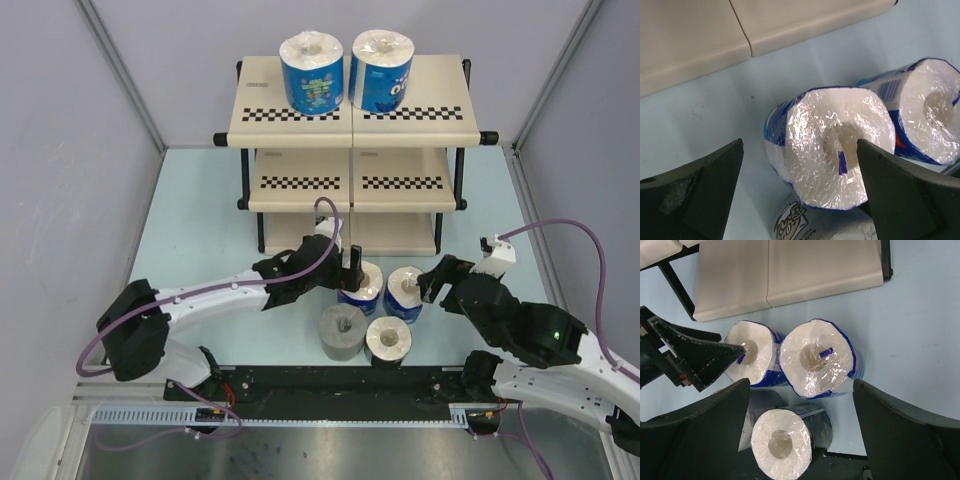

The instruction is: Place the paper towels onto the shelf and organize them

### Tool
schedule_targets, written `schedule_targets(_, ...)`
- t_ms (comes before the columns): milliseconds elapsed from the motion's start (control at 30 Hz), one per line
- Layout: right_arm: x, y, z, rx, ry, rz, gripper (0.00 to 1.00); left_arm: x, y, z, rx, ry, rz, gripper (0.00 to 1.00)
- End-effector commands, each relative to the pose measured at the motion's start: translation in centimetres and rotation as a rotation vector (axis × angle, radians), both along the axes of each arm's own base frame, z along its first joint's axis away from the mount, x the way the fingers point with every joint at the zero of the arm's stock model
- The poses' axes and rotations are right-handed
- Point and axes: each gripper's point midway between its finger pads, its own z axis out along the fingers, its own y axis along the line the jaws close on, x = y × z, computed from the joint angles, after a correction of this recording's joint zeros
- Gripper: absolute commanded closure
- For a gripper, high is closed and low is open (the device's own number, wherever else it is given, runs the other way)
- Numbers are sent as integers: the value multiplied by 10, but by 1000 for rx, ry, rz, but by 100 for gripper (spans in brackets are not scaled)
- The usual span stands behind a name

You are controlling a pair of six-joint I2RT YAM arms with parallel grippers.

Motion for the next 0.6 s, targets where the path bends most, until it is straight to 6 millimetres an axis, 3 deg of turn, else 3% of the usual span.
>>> schedule_targets(0,3,-8,6,12,-25,-40,12,17,-12,14,14,-50,28,0)
schedule_targets(433,1,-12,6,14,-26,-46,12,12,-7,-11,117,-28,43,8)
schedule_targets(567,1,-10,6,11,-23,-39,12,11,-5,-13,114,-28,41,17)
